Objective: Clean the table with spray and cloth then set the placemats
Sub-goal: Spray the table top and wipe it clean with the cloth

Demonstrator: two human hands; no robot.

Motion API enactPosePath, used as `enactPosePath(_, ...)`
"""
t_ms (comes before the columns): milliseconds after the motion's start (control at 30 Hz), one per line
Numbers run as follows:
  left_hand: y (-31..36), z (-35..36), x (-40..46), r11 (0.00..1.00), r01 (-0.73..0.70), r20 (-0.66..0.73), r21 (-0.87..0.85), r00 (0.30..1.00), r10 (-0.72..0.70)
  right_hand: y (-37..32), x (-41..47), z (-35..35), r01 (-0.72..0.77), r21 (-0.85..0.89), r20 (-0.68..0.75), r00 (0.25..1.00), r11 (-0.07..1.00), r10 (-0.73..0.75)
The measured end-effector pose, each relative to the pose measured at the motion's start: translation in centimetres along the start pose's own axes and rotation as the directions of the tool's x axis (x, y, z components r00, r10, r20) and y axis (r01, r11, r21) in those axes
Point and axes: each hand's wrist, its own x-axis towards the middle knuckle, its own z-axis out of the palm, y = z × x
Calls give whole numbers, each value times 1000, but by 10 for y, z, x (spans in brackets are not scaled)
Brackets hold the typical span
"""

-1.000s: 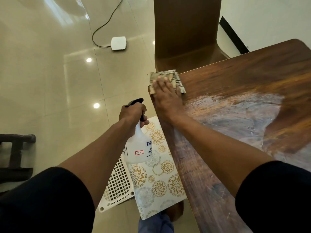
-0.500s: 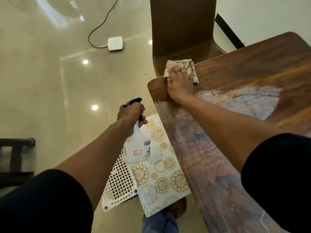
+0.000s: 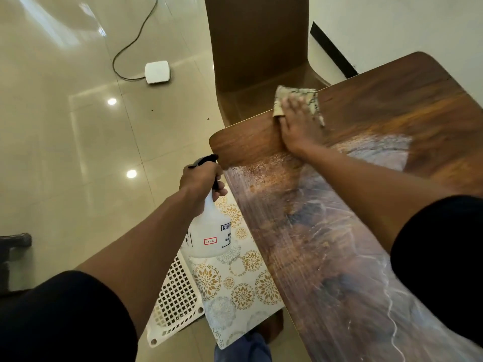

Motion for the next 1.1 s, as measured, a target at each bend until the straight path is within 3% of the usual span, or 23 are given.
enactPosePath(133, 1, 2, 5, 1000, 10, 36, 6, 999, -10, 28, 25, -12, -138, 9, 18, 990, 990, 138)
enactPosePath(233, -1, 3, 5, 1000, -1, 43, 2, 999, 1, 4, 13, -1, -109, 18, 7, 994, 994, 109)
enactPosePath(367, -7, 6, 7, 1000, -21, 28, 11, 999, 21, -47, -43, 26, 155, 20, 61, 986, 988, -156)
enactPosePath(467, -14, 5, 5, 1000, 8, 13, 16, 1000, -8, -68, -96, 50, 413, 0, 84, 908, 911, -411)
enactPosePath(567, -23, 3, 0, 1000, 18, -4, 9, 1000, -17, -59, -113, 53, 488, -24, 86, 870, 872, -485)
enactPosePath(667, -33, 3, -6, 1000, 2, 10, -19, 1000, -2, -37, -105, 39, 380, 11, 92, 921, 925, -379)
enactPosePath(767, -41, 6, -14, 1000, -14, 25, -17, 1000, 14, -9, -100, 29, 125, 53, 23, 992, 991, -126)
enactPosePath(833, -47, 7, -23, 1000, -17, 24, -18, 1000, 17, -6, -100, 27, 4, 87, -2, 1000, 996, -4)
enactPosePath(933, -56, 6, -32, 998, -5, 15, -55, 1000, 6, -29, -108, 30, -30, 103, 27, 999, 994, 28)
enactPosePath(1033, -64, 2, -37, 997, 15, -18, -82, 1000, -16, -58, -135, 43, 189, 35, 97, 977, 981, -192)
enactPosePath(1100, -69, -1, -39, 996, 12, -43, -85, 999, -16, -67, -155, 57, 422, -16, 141, 899, 907, -416)
